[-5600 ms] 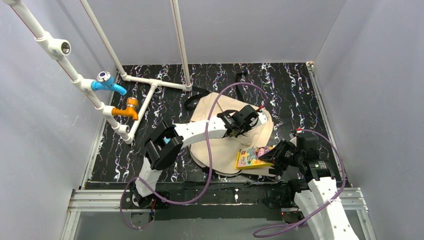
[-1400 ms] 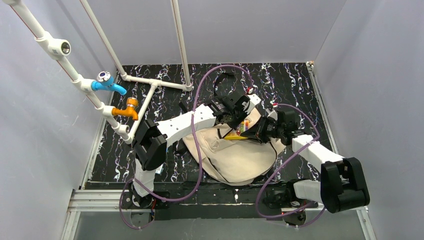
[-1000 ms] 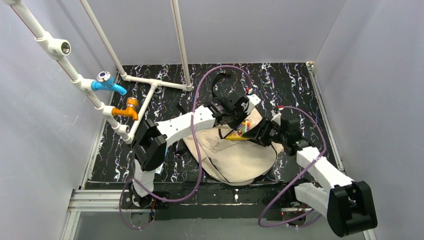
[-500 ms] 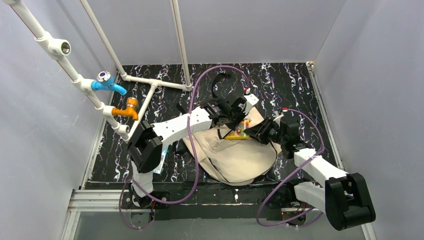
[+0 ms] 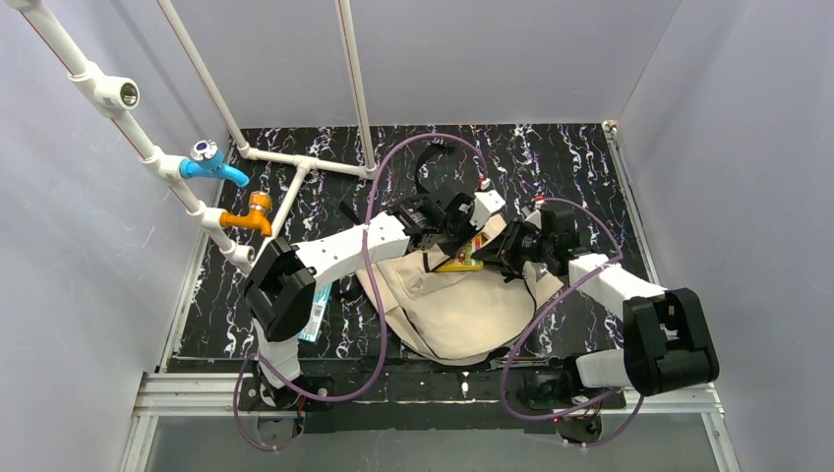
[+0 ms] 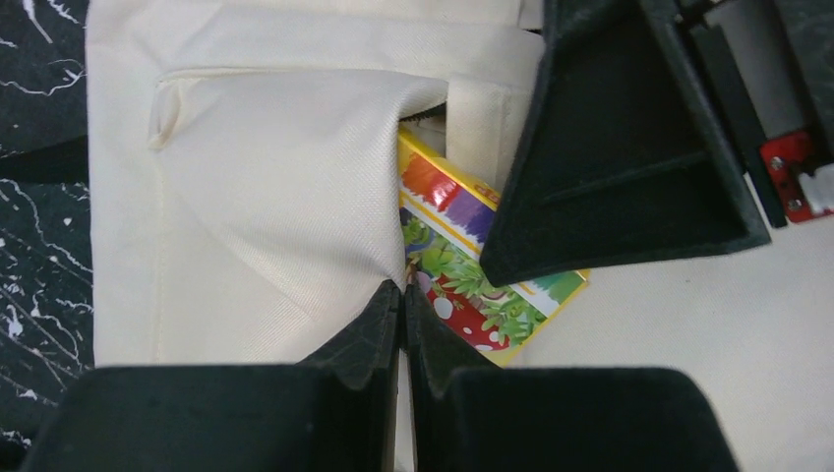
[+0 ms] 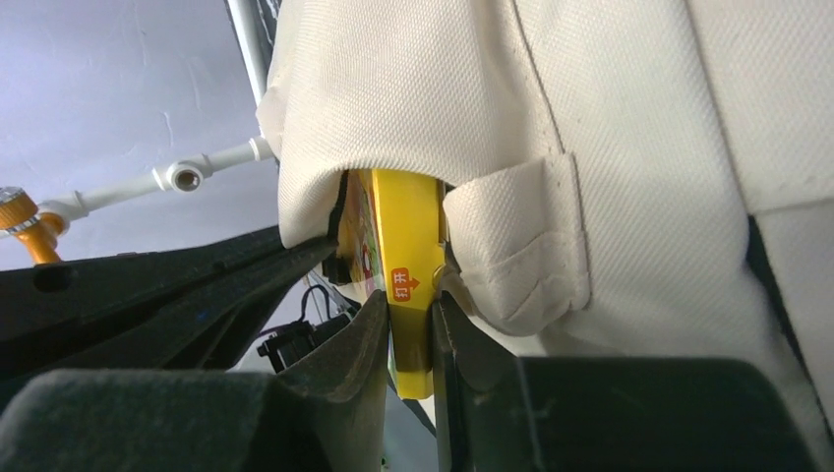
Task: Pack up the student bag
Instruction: Place the stationery in the student bag.
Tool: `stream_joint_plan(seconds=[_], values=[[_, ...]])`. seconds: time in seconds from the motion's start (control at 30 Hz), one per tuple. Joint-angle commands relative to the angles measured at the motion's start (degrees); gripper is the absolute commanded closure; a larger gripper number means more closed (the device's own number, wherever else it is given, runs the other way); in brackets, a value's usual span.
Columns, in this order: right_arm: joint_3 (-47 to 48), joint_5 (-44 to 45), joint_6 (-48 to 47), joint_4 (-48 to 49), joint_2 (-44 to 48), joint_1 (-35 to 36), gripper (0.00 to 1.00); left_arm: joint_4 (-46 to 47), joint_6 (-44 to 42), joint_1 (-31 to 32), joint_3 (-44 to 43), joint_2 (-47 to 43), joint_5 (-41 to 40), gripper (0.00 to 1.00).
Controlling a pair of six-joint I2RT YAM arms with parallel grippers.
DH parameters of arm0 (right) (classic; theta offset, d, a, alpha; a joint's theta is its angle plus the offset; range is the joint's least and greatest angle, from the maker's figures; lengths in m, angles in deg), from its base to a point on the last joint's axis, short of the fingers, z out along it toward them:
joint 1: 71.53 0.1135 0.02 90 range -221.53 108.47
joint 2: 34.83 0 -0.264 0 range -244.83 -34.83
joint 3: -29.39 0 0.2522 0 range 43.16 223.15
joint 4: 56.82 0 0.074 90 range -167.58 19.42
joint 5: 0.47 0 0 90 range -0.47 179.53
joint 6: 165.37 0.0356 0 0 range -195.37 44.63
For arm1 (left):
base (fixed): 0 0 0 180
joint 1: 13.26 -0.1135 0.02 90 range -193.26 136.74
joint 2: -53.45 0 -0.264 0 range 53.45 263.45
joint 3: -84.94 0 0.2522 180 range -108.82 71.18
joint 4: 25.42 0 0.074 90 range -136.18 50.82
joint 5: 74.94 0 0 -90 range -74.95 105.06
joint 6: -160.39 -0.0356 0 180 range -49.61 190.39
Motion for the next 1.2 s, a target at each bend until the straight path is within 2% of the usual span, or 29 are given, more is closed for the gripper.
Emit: stream_joint_plan(seconds=[0.0,0.07,0.13,0.2,0.3,0.43,0.53,0.6,0.77,0.87,1.0,1.17], values=[[5.4,-2.5,-2.6,0.5,-3.9,1.1,0.83,9.0,-1.8,1.6,2.1,-5.9,14.5,1.00],[6.5,1.2,-3.2,0.9,-4.2,0.6,0.82,8.8,-2.5,1.5,3.0,-6.3,14.4,1.00],[6.3,6.3,-3.8,4.2,-4.0,0.5,0.77,8.9,-3.3,1.4,3.6,-6.5,13.6,1.00],[7.0,6.6,-4.5,6.0,-5.9,0.1,0.73,8.9,-3.6,1.1,3.5,-6.0,12.0,1.00],[9.5,6.1,-8.4,0.7,-7.4,-0.2,0.69,8.0,-3.4,0.4,1.7,-4.7,8.5,1.00],[10.3,5.4,-13.3,-8.1,-5.1,-0.2,0.54,8.5,-3.4,-0.2,1.7,-4.2,6.9,1.00],[7.5,4.7,-14.0,-10.3,0.4,-0.2,0.37,7.2,-3.5,-0.5,0.4,-3.1,6.4,1.00],[5.7,4.6,-13.5,-10.9,4.0,-0.2,0.33,6.4,-3.6,-0.6,-0.4,-2.6,6.0,1.00],[4.1,3.8,-11.8,-12.5,7.8,-0.2,0.34,5.5,-3.8,-0.7,-0.8,-2.6,6.3,1.00],[2.0,3.2,-9.5,-10.2,8.2,-0.1,0.42,5.2,-3.8,-0.7,-1.3,-2.8,7.0,1.00],[2.0,4.1,-10.3,-11.9,8.8,-0.1,0.56,5.1,-3.5,-0.7,-1.7,-2.9,7.4,1.00],[0.7,4.4,-9.0,-9.3,9.6,0.0,0.63,4.4,-3.1,-0.7,-2.6,-2.5,8.7,1.00]])
